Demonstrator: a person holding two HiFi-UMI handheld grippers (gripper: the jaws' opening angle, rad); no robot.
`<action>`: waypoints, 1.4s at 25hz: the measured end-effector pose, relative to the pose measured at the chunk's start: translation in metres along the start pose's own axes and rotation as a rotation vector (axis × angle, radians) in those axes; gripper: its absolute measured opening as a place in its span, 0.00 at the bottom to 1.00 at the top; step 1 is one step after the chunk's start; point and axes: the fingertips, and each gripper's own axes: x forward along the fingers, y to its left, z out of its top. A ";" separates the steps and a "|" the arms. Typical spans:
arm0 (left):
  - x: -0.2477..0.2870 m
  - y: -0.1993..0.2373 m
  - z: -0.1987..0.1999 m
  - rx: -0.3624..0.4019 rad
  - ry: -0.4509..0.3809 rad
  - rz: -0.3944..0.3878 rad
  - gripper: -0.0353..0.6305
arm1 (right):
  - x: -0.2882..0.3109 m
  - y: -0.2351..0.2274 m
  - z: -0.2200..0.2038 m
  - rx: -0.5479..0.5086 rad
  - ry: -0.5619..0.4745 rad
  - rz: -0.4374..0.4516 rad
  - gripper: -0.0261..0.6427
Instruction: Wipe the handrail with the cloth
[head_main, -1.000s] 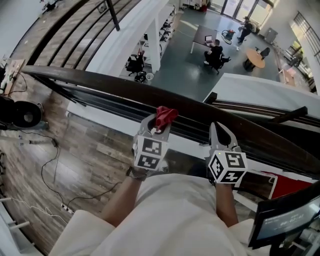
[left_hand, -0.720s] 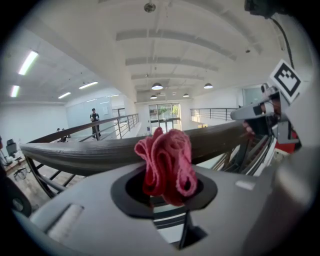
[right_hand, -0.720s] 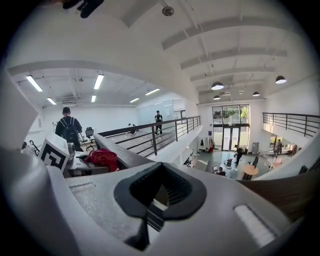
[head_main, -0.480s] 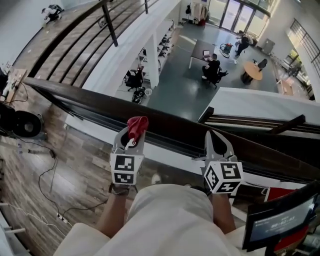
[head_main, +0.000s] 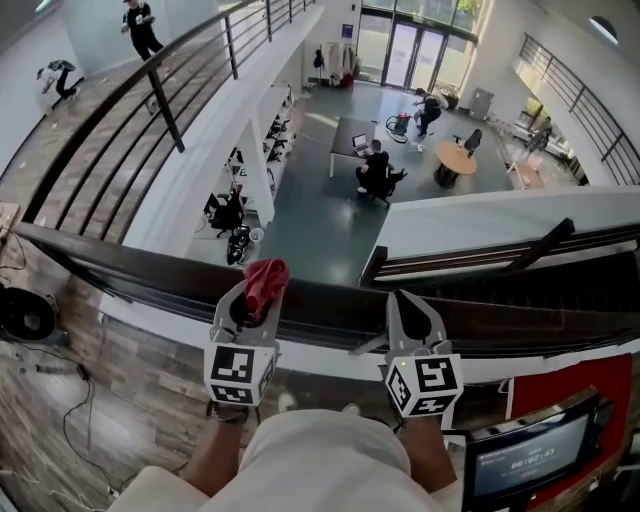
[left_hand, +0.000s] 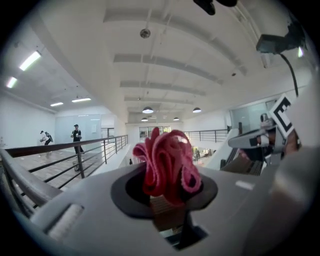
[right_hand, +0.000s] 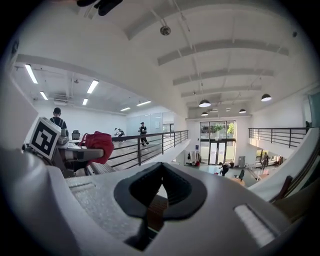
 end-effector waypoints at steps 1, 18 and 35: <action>0.004 -0.006 0.008 0.008 -0.018 -0.014 0.24 | -0.002 -0.005 0.005 -0.008 -0.014 -0.013 0.04; 0.034 -0.048 0.084 0.100 -0.209 -0.123 0.24 | -0.028 -0.037 0.059 -0.054 -0.133 -0.105 0.04; 0.027 -0.075 0.089 0.132 -0.237 -0.162 0.24 | -0.025 -0.021 0.067 -0.081 -0.157 -0.066 0.04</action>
